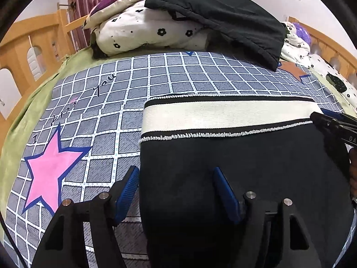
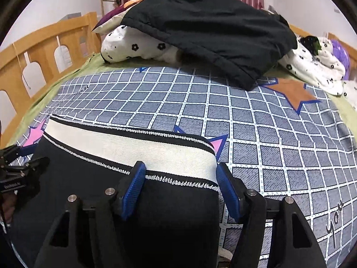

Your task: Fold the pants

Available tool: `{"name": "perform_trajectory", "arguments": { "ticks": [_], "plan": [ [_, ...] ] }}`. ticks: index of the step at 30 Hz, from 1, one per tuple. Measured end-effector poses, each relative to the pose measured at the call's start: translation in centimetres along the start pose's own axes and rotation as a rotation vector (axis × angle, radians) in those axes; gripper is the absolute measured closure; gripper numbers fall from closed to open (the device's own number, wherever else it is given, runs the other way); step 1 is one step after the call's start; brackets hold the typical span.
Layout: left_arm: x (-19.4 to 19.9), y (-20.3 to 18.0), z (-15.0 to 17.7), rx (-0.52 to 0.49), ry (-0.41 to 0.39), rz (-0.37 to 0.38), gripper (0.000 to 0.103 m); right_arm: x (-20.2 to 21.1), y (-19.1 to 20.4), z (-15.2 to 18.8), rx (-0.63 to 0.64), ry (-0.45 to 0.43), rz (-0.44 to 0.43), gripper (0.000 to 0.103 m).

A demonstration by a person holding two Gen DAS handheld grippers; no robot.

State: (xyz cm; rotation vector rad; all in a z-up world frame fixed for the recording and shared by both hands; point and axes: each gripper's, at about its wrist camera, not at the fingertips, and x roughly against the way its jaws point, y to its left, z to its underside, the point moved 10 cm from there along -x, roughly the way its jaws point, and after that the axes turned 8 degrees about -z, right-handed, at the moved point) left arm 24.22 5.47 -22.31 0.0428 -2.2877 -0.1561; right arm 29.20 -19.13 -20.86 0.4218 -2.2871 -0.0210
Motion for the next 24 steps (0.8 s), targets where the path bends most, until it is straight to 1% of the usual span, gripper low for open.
{"name": "perform_trajectory", "arguments": {
  "ticks": [4,6,7,10,13,15,16,17,18,19,20,21,22,23,24],
  "plan": [
    [0.1,0.5,-0.3,0.027,-0.002,0.027,0.034,0.0,0.3,0.1,0.002,0.000,0.004,0.038],
    [0.2,0.9,-0.8,0.046,-0.005,0.045,0.034,0.1,0.0,0.1,-0.032,0.015,-0.027,0.037],
    [0.2,1.1,-0.9,0.056,-0.008,0.053,0.034,0.0,-0.2,0.0,-0.053,0.026,-0.046,0.035],
    [0.0,1.5,-0.8,0.088,0.010,0.090,0.034,0.3,-0.9,-0.3,-0.078,0.035,-0.068,0.033],
    [-0.3,1.4,-0.5,0.086,0.018,0.094,0.034,0.6,-1.0,-0.4,-0.049,0.038,-0.060,0.033],
    [0.0,1.3,-0.6,0.070,0.004,0.070,0.034,0.6,-0.8,-0.4,-0.028,0.035,-0.046,0.033],
    [0.6,1.3,-0.9,0.059,-0.020,0.037,0.035,0.7,-0.7,-0.5,-0.019,0.032,-0.039,0.033],
    [1.2,1.3,-1.2,0.053,-0.046,0.023,0.037,0.9,-0.6,-0.6,-0.009,0.029,-0.036,0.035],
    [2.2,1.2,-1.7,0.038,-0.092,0.010,0.037,1.3,-0.5,-0.8,0.001,0.018,-0.025,0.041],
    [3.0,0.9,-2.1,0.018,-0.129,0.002,0.036,1.9,-0.5,-1.1,0.004,-0.002,-0.020,0.044],
    [3.4,0.6,-2.3,-0.002,-0.149,-0.004,0.036,2.8,-0.5,-1.5,-0.007,-0.041,-0.031,0.044],
    [3.4,-0.1,-2.1,-0.035,-0.151,-0.008,0.036,3.4,-0.4,-1.7,-0.025,-0.071,-0.056,0.044],
    [2.9,-0.7,-1.7,-0.058,-0.131,-0.005,0.036,3.8,-0.2,-1.7,-0.050,-0.092,-0.091,0.044],
    [2.0,-1.2,-1.0,-0.082,-0.098,-0.004,0.036,3.4,0.1,-1.5,-0.060,-0.078,-0.116,0.044],
    [1.1,-1.6,-0.4,-0.107,-0.062,-0.014,0.035,2.5,0.3,-1.0,-0.049,-0.039,-0.109,0.044]
  ]
}}
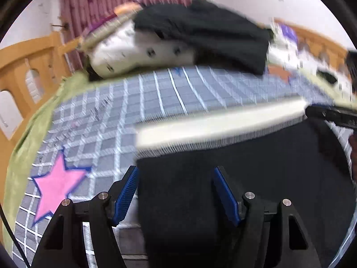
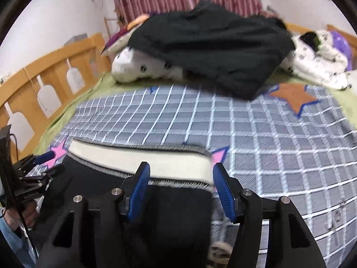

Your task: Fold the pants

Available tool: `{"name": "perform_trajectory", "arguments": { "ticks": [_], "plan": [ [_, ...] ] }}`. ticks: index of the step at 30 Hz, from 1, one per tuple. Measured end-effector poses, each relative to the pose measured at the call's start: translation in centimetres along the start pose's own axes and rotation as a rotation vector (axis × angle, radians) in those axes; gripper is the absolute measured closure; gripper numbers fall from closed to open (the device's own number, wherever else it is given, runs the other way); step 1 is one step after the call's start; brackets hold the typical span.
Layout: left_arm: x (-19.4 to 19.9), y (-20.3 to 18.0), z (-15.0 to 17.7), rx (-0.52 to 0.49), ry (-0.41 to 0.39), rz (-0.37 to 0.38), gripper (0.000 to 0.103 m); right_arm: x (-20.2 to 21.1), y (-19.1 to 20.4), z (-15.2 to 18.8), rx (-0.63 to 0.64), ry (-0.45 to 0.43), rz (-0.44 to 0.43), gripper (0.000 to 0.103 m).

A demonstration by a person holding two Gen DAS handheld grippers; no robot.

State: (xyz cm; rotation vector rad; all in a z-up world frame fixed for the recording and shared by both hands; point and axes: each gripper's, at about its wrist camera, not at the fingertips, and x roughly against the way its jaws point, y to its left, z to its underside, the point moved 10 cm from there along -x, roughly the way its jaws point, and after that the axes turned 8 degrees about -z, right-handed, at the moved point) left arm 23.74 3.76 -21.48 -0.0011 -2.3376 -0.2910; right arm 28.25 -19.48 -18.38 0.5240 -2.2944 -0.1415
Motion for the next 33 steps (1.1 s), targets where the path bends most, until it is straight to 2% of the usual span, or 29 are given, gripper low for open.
{"name": "perform_trajectory", "arguments": {
  "ticks": [2,4,9,11,15,20,24,28,33],
  "plan": [
    [-0.4,0.1,0.2,-0.003,0.002,-0.006,0.034,-1.9,-0.1,1.1,0.070,0.042,0.108,0.041],
    [-0.2,0.4,0.1,0.022,0.012,0.005,0.033,-2.1,0.5,1.0,0.114,0.034,0.141,0.038],
    [0.4,0.2,0.5,-0.011,0.010,-0.044,0.033,-1.6,0.4,1.3,0.105,0.051,0.136,0.038],
    [1.3,-0.4,1.3,-0.036,0.016,-0.032,0.033,-0.9,0.6,1.8,0.089,0.062,0.131,0.038],
    [3.7,-1.2,3.1,-0.047,0.020,-0.023,0.033,1.4,1.2,4.7,0.063,0.116,0.120,0.038],
    [6.5,-2.2,5.6,-0.035,0.024,-0.025,0.033,5.0,2.5,8.0,0.105,0.115,0.145,0.038],
    [8.4,-2.5,7.1,-0.044,0.007,-0.056,0.033,7.4,2.3,11.6,0.013,0.151,0.133,0.038],
    [10.3,-2.3,8.3,-0.004,0.027,-0.044,0.033,9.4,2.7,13.6,0.010,0.150,0.172,0.038],
    [12.6,-1.7,9.3,0.076,0.056,-0.037,0.033,12.2,3.8,14.1,0.030,0.114,0.219,0.038]
  ]
}}
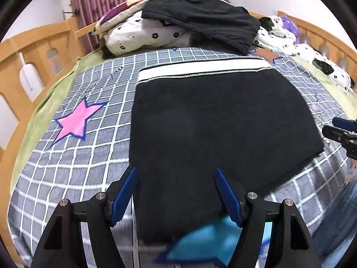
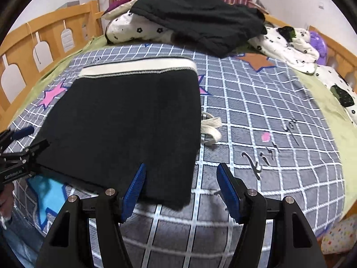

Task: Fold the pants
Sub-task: 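Release the bundle and pull both tools back from the pants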

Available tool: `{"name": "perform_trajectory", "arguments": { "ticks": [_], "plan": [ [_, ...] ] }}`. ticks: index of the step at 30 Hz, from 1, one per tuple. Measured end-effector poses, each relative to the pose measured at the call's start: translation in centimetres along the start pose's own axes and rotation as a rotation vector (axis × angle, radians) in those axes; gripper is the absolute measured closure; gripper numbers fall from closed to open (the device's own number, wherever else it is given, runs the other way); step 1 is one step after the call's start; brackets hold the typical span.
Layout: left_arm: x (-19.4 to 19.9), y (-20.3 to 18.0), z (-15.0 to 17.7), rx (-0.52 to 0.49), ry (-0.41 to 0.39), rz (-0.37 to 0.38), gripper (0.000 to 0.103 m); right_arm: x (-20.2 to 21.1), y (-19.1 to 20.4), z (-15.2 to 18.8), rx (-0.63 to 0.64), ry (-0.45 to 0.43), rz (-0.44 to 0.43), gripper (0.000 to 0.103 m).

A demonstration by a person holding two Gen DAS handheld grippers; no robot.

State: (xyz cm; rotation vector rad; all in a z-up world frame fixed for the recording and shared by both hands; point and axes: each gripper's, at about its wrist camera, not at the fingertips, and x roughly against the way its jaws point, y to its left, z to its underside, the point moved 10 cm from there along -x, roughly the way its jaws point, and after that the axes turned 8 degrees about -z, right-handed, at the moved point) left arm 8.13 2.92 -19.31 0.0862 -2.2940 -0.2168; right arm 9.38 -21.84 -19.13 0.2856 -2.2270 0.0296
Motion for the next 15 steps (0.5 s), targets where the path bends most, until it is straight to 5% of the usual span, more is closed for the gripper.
{"name": "perform_trajectory", "arguments": {
  "ticks": [9,12,15],
  "plan": [
    [7.3,0.7,1.2,0.047,-0.113,0.002,0.033,5.9,-0.8,-0.2,-0.061,-0.080,0.037,0.037],
    [9.3,1.4,1.5,0.056,-0.161,-0.038,0.022,7.2,-0.8,0.6,-0.090,-0.082,0.026,0.037],
    [10.6,1.6,1.7,0.061,-0.170,-0.036,0.019,8.4,-0.5,1.4,-0.104,-0.097,0.025,0.022]
  ]
}}
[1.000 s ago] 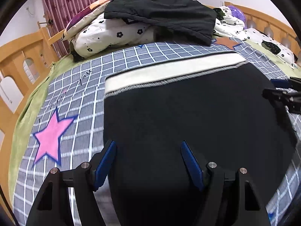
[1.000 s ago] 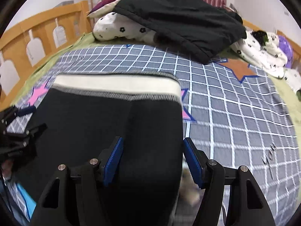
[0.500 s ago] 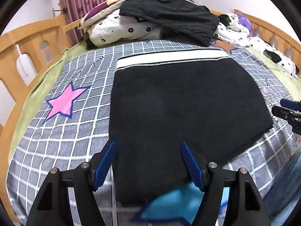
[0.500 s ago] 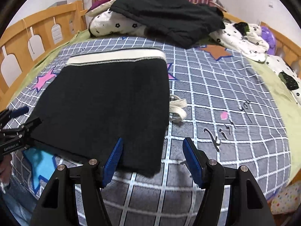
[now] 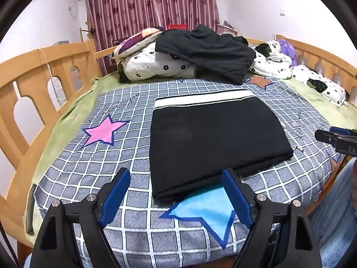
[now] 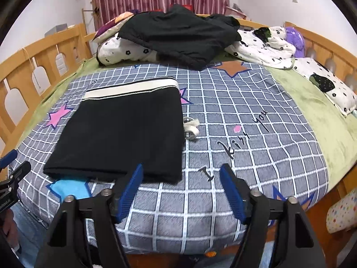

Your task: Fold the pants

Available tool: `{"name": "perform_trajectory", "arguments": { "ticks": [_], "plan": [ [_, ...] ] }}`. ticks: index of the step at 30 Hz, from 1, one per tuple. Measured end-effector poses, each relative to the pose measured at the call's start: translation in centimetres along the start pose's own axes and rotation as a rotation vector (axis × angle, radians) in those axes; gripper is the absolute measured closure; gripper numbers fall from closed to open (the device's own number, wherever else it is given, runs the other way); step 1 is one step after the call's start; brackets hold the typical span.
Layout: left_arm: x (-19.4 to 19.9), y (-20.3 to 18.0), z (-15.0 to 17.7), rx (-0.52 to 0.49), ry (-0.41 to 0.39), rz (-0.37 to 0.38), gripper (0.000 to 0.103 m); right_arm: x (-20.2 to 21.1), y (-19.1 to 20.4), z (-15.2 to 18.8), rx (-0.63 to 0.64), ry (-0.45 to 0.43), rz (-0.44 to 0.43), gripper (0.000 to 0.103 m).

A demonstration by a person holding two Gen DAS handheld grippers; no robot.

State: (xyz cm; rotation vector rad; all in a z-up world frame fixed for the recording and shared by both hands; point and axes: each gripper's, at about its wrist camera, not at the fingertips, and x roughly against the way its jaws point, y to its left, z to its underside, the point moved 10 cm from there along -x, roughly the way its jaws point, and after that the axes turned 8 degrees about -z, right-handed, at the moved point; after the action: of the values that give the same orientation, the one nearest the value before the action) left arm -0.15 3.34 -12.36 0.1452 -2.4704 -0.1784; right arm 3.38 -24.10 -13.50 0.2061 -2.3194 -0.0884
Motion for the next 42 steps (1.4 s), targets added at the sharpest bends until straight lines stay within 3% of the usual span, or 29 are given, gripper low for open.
{"name": "perform_trajectory", "arguments": {
  "ticks": [1,7,17,42],
  "plan": [
    [0.4,0.1,0.0,0.012,-0.002,0.012,0.018,0.6,0.3,0.0,0.006,-0.023,-0.008,0.016],
    [1.0,1.5,1.2,0.070,0.002,0.000,0.017,3.2,2.3,-0.2,0.063,-0.100,-0.021,0.006],
    [0.2,3.0,2.3,0.143,0.062,0.015,0.017,3.7,2.2,1.3,0.053,-0.089,-0.043,0.006],
    [0.1,2.1,2.4,0.117,0.062,0.002,0.017,3.3,2.0,1.5,0.030,-0.081,-0.044,0.006]
  ]
}}
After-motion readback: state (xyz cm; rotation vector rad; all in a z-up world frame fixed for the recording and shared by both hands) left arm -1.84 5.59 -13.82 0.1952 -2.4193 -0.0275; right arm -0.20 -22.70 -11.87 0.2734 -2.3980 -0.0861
